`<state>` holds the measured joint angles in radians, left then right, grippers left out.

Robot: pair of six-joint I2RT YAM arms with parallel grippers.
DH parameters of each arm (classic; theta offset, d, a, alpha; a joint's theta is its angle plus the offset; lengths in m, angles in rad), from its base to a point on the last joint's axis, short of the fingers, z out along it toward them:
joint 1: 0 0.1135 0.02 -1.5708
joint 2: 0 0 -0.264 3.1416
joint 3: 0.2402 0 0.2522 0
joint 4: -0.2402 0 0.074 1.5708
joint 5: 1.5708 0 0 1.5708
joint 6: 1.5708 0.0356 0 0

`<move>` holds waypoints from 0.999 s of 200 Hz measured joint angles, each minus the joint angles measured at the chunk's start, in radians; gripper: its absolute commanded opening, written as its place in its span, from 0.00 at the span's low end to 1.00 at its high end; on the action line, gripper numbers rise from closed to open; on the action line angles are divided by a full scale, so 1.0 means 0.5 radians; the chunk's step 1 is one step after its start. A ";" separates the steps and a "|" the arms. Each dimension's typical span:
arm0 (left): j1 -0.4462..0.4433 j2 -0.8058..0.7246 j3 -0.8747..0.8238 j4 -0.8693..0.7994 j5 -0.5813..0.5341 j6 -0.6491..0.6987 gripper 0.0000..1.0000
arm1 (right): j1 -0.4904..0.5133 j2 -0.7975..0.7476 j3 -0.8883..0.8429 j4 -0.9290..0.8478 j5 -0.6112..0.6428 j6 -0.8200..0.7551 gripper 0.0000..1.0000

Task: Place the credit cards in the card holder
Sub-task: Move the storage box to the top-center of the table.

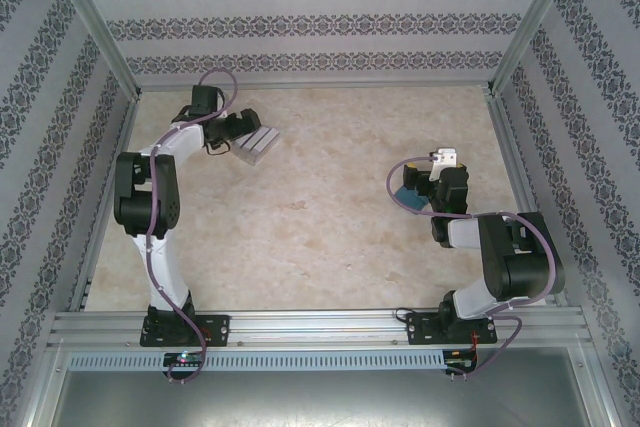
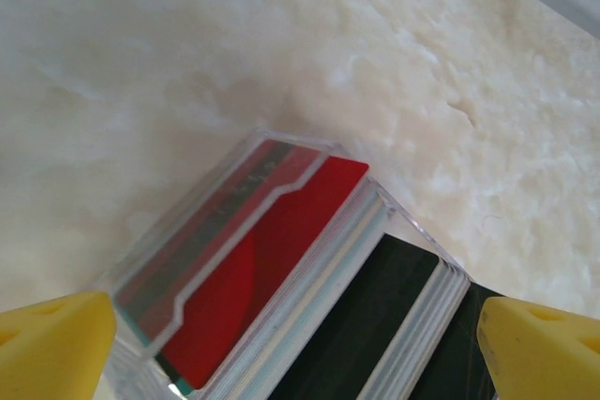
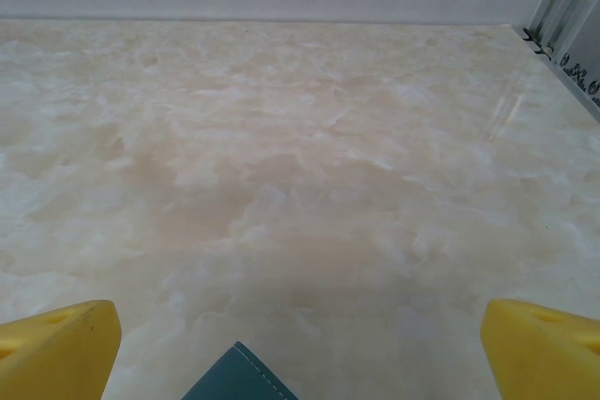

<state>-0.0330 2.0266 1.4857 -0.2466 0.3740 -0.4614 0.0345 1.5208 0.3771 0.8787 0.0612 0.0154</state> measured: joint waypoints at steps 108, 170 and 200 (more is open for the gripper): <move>-0.705 -0.343 -0.542 0.419 -0.007 -0.402 1.00 | 0.000 0.000 0.000 0.000 -0.007 -0.002 0.98; -1.114 -0.373 -0.205 0.346 -0.015 -0.369 1.00 | 0.001 0.000 0.000 0.000 -0.007 -0.001 0.98; -0.953 -0.560 -0.193 0.212 -0.178 -0.141 1.00 | 0.001 0.000 0.000 0.000 -0.007 -0.001 0.98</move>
<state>-0.5095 1.7466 1.3891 -0.1406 0.2852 -0.5320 0.0349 1.5208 0.3771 0.8787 0.0578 0.0151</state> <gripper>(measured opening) 0.996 0.983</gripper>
